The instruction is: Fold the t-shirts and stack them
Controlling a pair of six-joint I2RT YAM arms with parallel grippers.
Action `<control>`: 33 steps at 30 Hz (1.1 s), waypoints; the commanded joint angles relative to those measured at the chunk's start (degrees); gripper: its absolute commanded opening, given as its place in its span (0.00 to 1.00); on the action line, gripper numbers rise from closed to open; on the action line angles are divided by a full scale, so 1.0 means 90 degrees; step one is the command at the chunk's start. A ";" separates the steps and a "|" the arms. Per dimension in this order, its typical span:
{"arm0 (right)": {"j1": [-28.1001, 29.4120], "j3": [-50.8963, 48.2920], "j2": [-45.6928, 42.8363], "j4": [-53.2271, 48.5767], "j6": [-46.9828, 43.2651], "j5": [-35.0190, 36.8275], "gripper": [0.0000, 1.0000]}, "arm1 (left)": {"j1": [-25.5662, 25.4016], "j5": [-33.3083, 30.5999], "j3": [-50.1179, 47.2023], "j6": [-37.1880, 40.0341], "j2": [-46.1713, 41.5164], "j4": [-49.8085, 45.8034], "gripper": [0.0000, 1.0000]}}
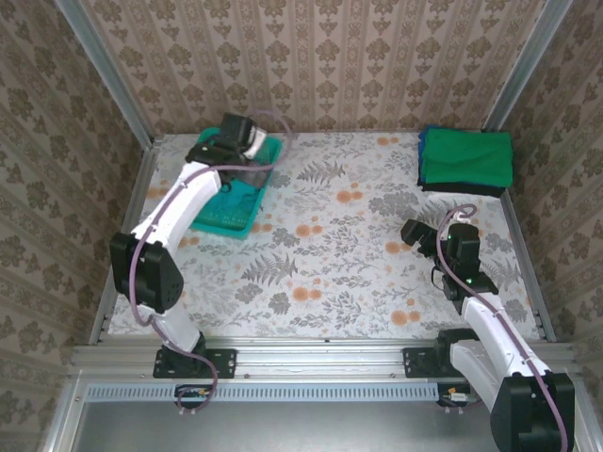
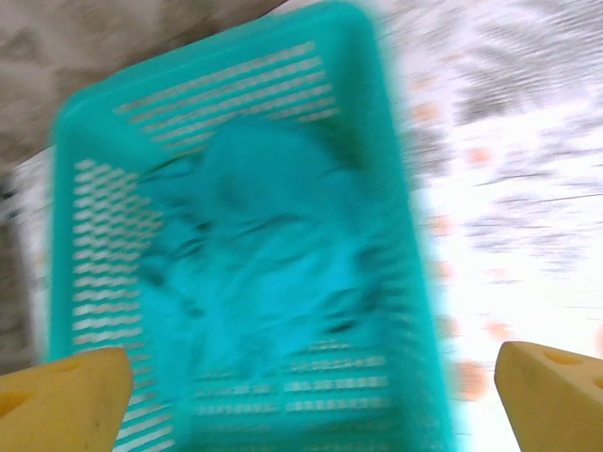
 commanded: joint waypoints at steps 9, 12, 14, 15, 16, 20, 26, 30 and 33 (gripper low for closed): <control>-0.0001 -0.0111 -0.0101 -0.0029 -0.0035 0.0035 1.00 | -0.0045 0.0393 0.0112 -0.1093 0.1507 -0.0310 0.77; -0.0001 -0.0130 -0.0112 -0.0011 -0.0044 0.0004 1.00 | 0.0155 0.0387 -0.0050 -0.1118 0.1560 -0.0161 0.70; -0.0006 -0.0138 -0.0123 -0.0006 -0.0035 -0.0004 1.00 | 0.0332 0.0515 -0.0190 -0.0990 0.1553 -0.0053 0.58; -0.0001 -0.0140 -0.0122 0.0002 -0.0033 0.0000 1.00 | 0.0404 0.0537 -0.0286 -0.0934 0.1529 0.0039 0.51; -0.0002 -0.0140 -0.0122 0.0001 -0.0033 0.0004 1.00 | 0.0479 0.0597 -0.0346 -0.0884 0.1529 0.0073 0.43; -0.0001 -0.0140 -0.0124 0.0004 -0.0027 0.0002 1.00 | 0.0807 0.0596 -0.0491 -0.0536 0.1497 0.0112 0.21; -0.0006 -0.0139 -0.0131 -0.0008 -0.0035 -0.0004 1.00 | 0.1415 0.0270 -0.0422 0.0136 0.1515 0.0228 0.07; -0.0001 -0.0140 -0.0123 -0.0003 -0.0030 0.0015 1.00 | 0.1891 0.0440 -0.0238 0.0503 0.1555 0.0442 0.05; -0.0001 -0.0140 -0.0122 -0.0008 -0.0034 0.0022 1.00 | 0.2166 0.0322 0.0138 0.0552 0.1751 0.0285 0.05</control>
